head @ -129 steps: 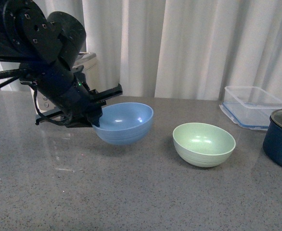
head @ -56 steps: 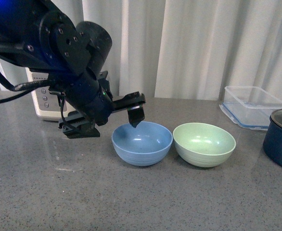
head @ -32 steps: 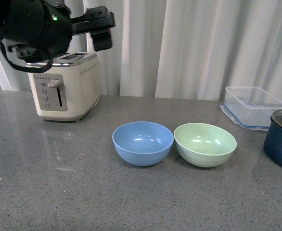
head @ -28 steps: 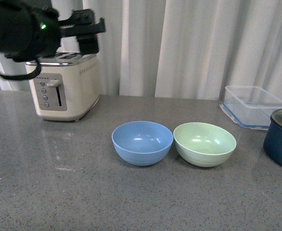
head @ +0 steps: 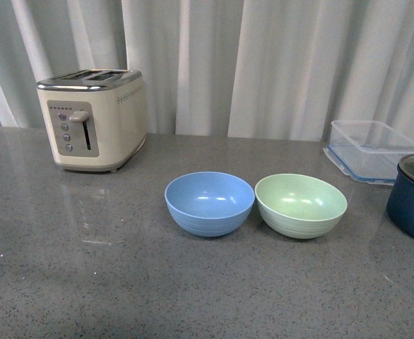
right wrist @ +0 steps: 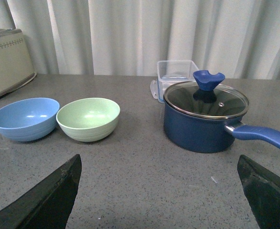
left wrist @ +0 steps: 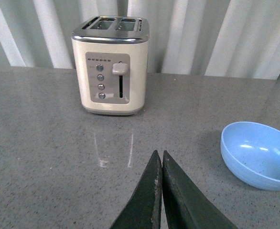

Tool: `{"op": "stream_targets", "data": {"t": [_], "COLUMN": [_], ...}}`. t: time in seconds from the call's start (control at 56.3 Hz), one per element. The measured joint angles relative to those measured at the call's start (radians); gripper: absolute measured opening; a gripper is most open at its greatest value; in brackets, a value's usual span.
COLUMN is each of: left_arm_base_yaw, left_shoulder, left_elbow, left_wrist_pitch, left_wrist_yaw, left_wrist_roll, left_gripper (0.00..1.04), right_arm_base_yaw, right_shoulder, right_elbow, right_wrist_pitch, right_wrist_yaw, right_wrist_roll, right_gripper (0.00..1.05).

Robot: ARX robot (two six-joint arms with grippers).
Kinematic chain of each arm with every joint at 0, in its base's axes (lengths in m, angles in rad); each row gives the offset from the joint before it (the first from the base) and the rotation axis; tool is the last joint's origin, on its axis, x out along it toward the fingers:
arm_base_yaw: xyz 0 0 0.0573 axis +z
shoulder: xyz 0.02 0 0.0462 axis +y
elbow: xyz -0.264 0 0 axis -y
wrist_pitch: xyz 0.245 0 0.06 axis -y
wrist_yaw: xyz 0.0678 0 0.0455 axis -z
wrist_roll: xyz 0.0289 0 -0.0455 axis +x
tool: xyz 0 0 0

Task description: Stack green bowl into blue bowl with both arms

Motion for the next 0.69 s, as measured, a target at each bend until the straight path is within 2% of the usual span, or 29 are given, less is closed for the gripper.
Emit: {"op": "stream_targets", "data": {"t": [0.249,0.338,0.693], "left_arm_base_yaw": [0.035,0.077,0.098], "left_shoulder": [-0.152,-0.205,-0.419], "left_elbow": [-0.148,-0.185,-0.3], "left_wrist_pitch": [-0.001,-0.016,-0.12], "left_wrist_yaw": [0.029,0.089,0.09], "left_wrist_roll": [0.0,0.001,0.001], "left_gripper": [0.04,0.04,0.04], "right_arm_base_yaw": [0.0,0.0,0.0], "right_shoulder": [0.0,0.0,0.0], "right_elbow": [0.0,0.0,0.0], "right_wrist_pitch": [0.0,0.0,0.0], "right_wrist_yaw": [0.0,0.0,0.0], "right_wrist_roll": [0.0,0.0,0.0], "right_gripper": [0.95,0.95,0.95]}}
